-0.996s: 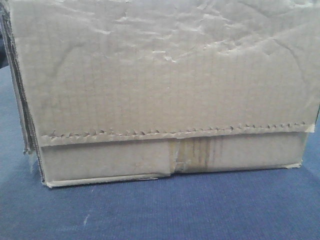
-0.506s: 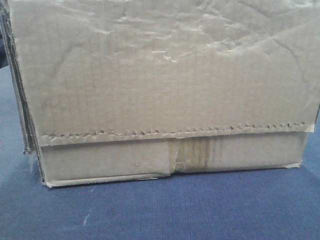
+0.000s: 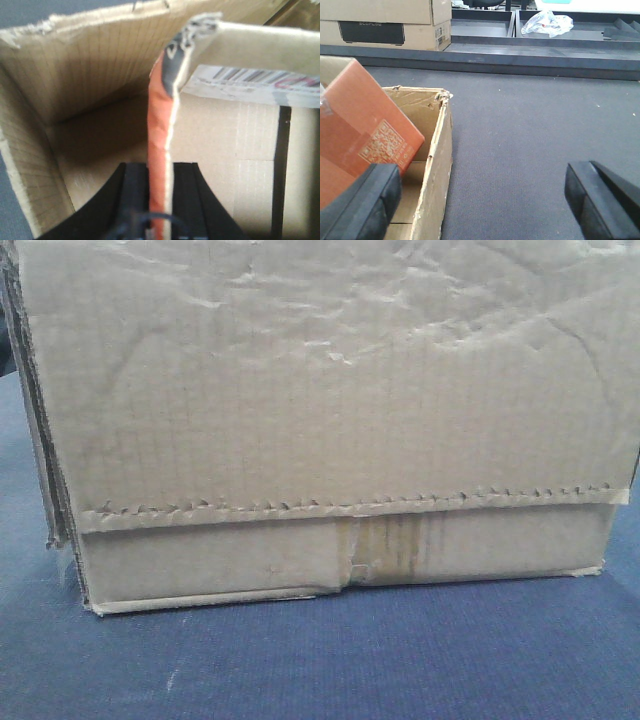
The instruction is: Stack two boxes on right shelf middle
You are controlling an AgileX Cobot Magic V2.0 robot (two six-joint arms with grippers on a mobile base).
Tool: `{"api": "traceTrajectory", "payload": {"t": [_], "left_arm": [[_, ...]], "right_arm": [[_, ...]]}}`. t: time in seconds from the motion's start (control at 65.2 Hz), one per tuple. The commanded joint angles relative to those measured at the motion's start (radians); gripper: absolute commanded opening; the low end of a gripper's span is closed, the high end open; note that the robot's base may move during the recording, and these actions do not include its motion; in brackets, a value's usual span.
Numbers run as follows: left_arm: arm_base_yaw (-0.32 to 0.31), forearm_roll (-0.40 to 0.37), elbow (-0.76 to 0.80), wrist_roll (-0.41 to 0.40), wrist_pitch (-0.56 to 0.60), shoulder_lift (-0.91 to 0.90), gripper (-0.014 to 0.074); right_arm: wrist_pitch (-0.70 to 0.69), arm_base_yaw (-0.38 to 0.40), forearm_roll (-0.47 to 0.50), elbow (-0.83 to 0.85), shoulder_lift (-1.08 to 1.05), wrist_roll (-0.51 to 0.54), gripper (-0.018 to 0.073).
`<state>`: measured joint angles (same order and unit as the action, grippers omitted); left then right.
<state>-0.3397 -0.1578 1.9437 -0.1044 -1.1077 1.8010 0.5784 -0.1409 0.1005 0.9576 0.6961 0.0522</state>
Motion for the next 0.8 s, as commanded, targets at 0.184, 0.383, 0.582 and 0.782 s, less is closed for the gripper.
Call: {"api": "traceTrajectory", "payload": {"t": [0.184, 0.383, 0.582, 0.782], "left_arm": [[-0.004, -0.025, 0.023, -0.012, 0.014, -0.025, 0.0426], [-0.004, -0.042, 0.075, -0.012, 0.009, -0.085, 0.0605], [-0.004, 0.046, 0.132, -0.012, -0.036, -0.172, 0.0598], [0.012, 0.261, 0.132, -0.012, -0.113, -0.219, 0.0598]], "right_arm": [[-0.018, -0.001, -0.003, 0.006, 0.002, 0.000, 0.0570], [-0.020, -0.001, -0.002, 0.006, 0.002, 0.000, 0.0570], [-0.018, -0.001, -0.002, 0.013, 0.002, 0.000, 0.0570], [0.039, -0.002, -0.002, 0.113, 0.076, 0.000, 0.0570]]}}
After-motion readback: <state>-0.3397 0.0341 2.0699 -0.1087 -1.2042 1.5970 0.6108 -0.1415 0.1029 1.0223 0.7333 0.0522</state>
